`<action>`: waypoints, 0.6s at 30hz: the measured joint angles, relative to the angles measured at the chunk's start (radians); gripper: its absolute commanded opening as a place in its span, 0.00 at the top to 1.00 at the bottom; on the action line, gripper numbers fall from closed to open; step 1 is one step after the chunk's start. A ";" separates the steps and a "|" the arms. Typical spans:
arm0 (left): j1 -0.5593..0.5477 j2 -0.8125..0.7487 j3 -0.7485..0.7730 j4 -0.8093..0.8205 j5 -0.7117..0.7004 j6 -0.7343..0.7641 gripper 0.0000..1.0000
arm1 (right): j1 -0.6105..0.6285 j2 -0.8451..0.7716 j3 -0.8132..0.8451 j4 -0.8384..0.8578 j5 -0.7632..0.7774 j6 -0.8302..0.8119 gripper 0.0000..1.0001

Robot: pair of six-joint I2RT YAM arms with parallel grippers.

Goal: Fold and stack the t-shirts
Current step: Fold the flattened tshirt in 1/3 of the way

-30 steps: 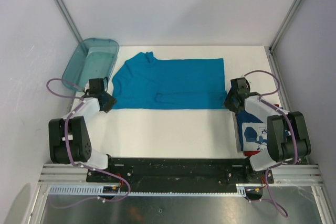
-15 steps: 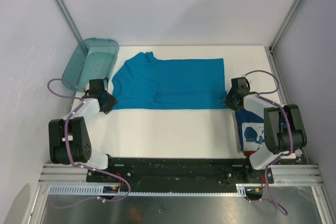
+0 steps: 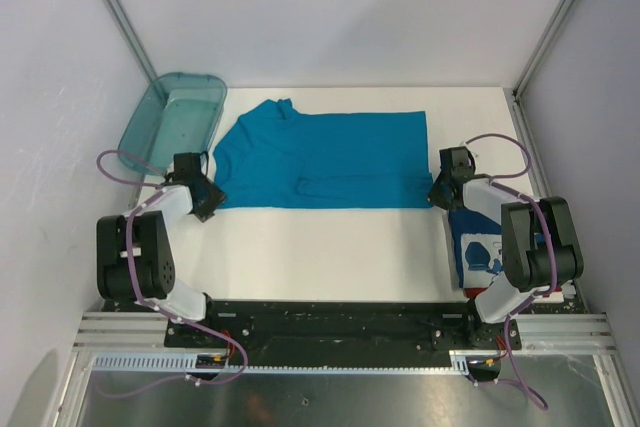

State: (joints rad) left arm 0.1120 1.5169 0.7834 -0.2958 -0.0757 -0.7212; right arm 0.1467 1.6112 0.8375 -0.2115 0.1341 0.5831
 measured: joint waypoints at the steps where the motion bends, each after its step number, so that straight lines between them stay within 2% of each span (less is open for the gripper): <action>1: 0.000 0.006 0.000 0.001 -0.001 0.000 0.49 | 0.000 0.000 0.001 -0.002 0.000 0.000 1.00; 6: 0.002 0.042 0.022 0.014 -0.012 0.015 0.48 | 0.000 0.000 0.003 -0.009 0.000 0.000 1.00; 11: 0.002 0.061 0.038 0.026 -0.028 0.024 0.53 | 0.000 0.000 0.005 -0.016 0.000 -0.001 1.00; 14: 0.002 0.070 0.045 0.029 -0.037 0.034 0.58 | 0.000 -0.002 0.005 -0.019 -0.001 -0.003 1.00; 18: 0.002 0.080 0.049 0.035 -0.051 0.042 0.71 | 0.000 -0.003 0.006 -0.029 -0.003 -0.007 1.00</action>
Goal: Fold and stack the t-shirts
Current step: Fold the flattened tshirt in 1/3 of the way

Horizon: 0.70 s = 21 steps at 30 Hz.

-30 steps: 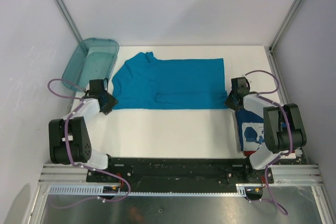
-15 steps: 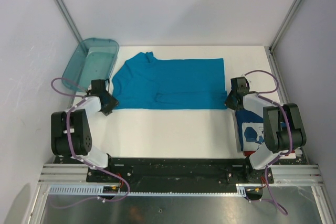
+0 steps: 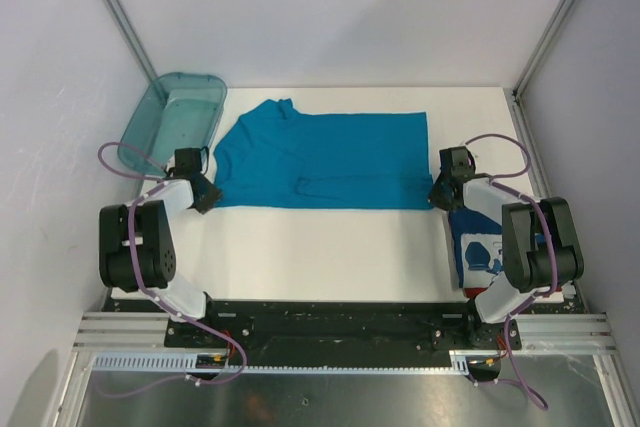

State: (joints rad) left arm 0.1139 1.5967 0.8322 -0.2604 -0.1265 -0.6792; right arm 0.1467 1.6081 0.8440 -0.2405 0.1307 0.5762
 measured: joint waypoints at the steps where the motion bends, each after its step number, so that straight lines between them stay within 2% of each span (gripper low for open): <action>1: 0.000 0.001 0.000 0.002 -0.003 0.000 0.74 | 0.000 -0.002 0.000 -0.003 -0.001 -0.001 1.00; 4: 0.000 0.005 0.000 0.004 -0.005 0.002 0.89 | 0.000 -0.006 0.001 -0.020 -0.005 -0.002 1.00; 7: 0.000 0.005 0.000 0.003 -0.006 0.005 0.98 | 0.000 -0.011 0.001 -0.039 -0.011 -0.004 1.00; 14: 0.000 -0.028 -0.002 -0.043 -0.021 0.004 1.00 | 0.000 -0.042 0.001 -0.104 -0.035 -0.004 1.00; 21: -0.002 -0.180 -0.069 -0.102 -0.053 -0.023 1.00 | 0.000 -0.147 -0.025 -0.175 -0.077 0.005 1.00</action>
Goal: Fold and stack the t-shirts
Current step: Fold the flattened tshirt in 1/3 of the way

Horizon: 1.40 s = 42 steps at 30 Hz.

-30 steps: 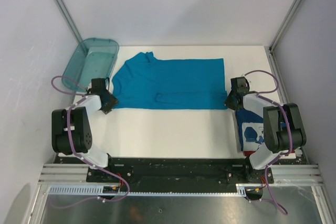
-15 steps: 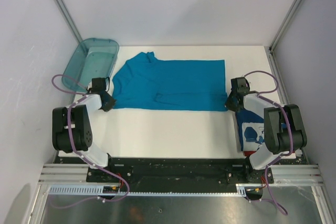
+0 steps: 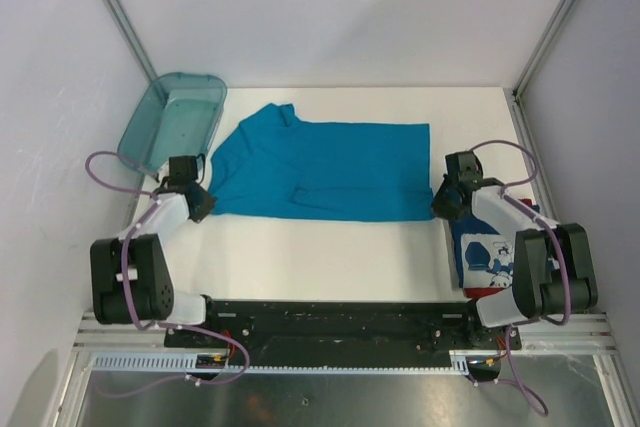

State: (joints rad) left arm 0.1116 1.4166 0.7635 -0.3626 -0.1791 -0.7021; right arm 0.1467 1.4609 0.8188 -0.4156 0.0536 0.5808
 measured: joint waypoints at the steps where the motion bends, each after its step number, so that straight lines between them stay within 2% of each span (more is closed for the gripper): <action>1: 0.000 -0.019 -0.011 -0.009 -0.003 -0.005 1.00 | 0.000 -0.014 -0.010 -0.007 -0.006 0.003 1.00; 13: 0.000 -0.343 -0.174 -0.175 -0.081 -0.042 1.00 | 0.004 -0.299 -0.204 -0.171 -0.086 0.074 1.00; 20: 0.001 -0.488 -0.232 -0.274 -0.130 -0.085 0.93 | 0.065 -0.405 -0.245 -0.265 -0.097 0.132 0.99; 21: 0.001 -0.496 -0.234 -0.282 -0.133 -0.093 0.88 | 0.072 -0.412 -0.248 -0.275 -0.098 0.138 0.95; 22: 0.001 -0.500 -0.235 -0.291 -0.136 -0.104 0.79 | 0.078 -0.420 -0.253 -0.290 -0.098 0.145 0.86; 24: 0.001 -0.500 -0.235 -0.306 -0.140 -0.122 0.57 | 0.081 -0.441 -0.259 -0.317 -0.101 0.159 0.63; 25: 0.002 -0.500 -0.235 -0.312 -0.141 -0.132 0.47 | 0.080 -0.455 -0.261 -0.332 -0.102 0.166 0.55; 27: 0.002 -0.501 -0.235 -0.323 -0.140 -0.141 0.33 | 0.080 -0.483 -0.264 -0.351 -0.105 0.177 0.48; 29: 0.002 -0.501 -0.228 -0.337 -0.132 -0.128 0.28 | 0.080 -0.511 -0.264 -0.359 -0.106 0.177 0.45; 31: -0.004 -0.499 -0.194 -0.357 -0.131 -0.103 0.26 | 0.080 -0.522 -0.262 -0.357 -0.107 0.175 0.45; 36: -0.057 -0.450 0.006 -0.332 -0.117 0.022 0.32 | 0.094 -0.470 -0.191 -0.332 -0.091 0.166 0.46; 38: -0.089 -0.390 0.090 -0.294 -0.093 0.074 0.34 | 0.103 -0.424 -0.144 -0.294 -0.085 0.158 0.46; 42: -0.201 -0.130 0.320 -0.222 -0.029 0.188 0.37 | 0.111 -0.273 -0.018 -0.190 -0.077 0.130 0.47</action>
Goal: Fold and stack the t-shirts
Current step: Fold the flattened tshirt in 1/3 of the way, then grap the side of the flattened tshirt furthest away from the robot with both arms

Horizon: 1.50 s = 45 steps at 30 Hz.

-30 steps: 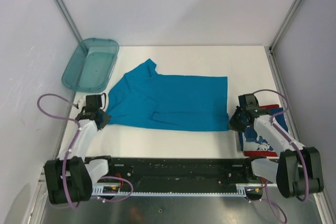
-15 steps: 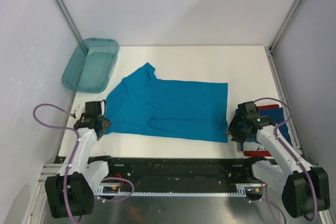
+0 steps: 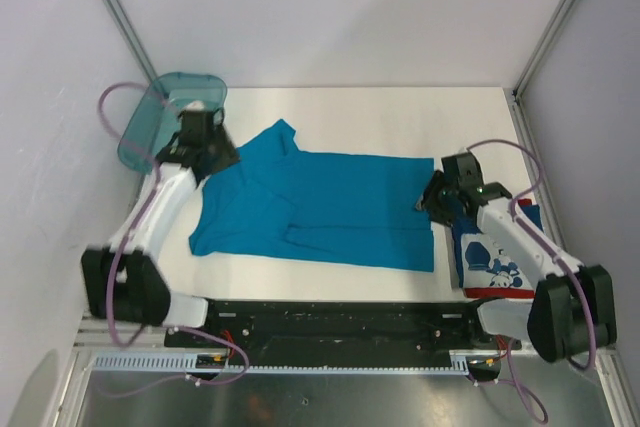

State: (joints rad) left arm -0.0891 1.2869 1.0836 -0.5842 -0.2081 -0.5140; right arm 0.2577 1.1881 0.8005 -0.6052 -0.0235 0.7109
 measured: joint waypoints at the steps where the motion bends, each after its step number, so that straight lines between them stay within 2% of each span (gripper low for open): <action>1: -0.016 0.060 0.047 0.012 0.014 0.018 0.37 | 0.000 0.029 0.019 0.023 0.001 -0.008 0.47; 5: -0.059 0.369 0.299 0.052 0.090 0.084 0.40 | -0.007 0.134 0.088 0.109 0.004 -0.042 0.47; 12: -0.065 0.785 0.686 0.069 0.148 0.176 0.42 | -0.059 0.244 0.143 0.235 -0.001 -0.068 0.48; 21: -0.065 1.036 0.959 0.066 0.162 0.252 0.43 | -0.078 0.373 0.196 0.326 -0.034 -0.076 0.49; 28: -0.058 1.162 1.038 0.065 0.179 0.238 0.47 | -0.084 0.428 0.223 0.358 -0.056 -0.085 0.49; 35: -0.045 1.201 1.052 0.066 0.243 0.188 0.52 | -0.092 0.460 0.223 0.368 -0.072 -0.087 0.50; 38: -0.043 1.201 1.052 0.066 0.248 0.172 0.60 | -0.094 0.473 0.223 0.374 -0.074 -0.087 0.50; 45: -0.042 1.207 1.052 0.066 0.246 0.149 0.88 | -0.103 0.510 0.227 0.381 -0.083 -0.088 0.50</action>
State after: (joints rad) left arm -0.1314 2.4935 2.1361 -0.5182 0.0383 -0.3649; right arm 0.1543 1.6978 1.0279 -0.2245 -0.1066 0.6231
